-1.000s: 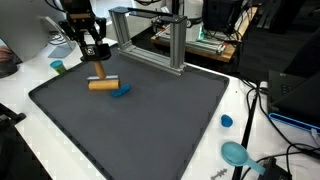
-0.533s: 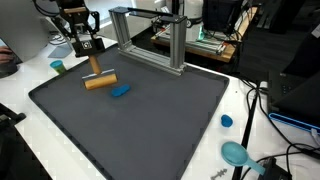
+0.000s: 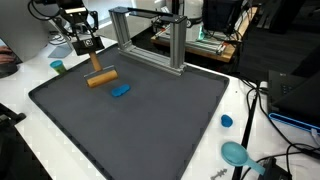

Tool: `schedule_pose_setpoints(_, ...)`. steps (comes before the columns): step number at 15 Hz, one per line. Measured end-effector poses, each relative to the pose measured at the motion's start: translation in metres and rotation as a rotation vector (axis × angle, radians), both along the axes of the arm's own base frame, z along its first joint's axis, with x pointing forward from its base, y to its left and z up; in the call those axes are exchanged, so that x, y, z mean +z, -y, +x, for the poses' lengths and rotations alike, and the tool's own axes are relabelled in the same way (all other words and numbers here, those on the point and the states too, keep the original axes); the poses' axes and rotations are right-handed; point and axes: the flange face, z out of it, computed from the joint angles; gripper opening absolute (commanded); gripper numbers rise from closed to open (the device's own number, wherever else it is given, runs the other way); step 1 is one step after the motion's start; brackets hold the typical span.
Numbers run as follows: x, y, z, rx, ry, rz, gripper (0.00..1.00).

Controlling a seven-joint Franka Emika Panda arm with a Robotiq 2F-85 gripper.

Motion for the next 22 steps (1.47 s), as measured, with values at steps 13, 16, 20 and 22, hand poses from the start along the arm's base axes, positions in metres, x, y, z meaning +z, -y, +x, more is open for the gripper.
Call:
schedule_pose_setpoints(13,-0.023,0.017,-0.033,0.042,0.048,-0.084,0.22)
schedule_pose_setpoints(16,-0.012,0.012,-0.066,0.102,0.06,-0.113,0.22)
schedule_pose_setpoints(20,0.014,-0.022,-0.091,0.165,0.062,-0.151,0.47)
schedule_pose_setpoints(22,0.02,-0.032,-0.094,0.177,0.066,-0.156,0.22)
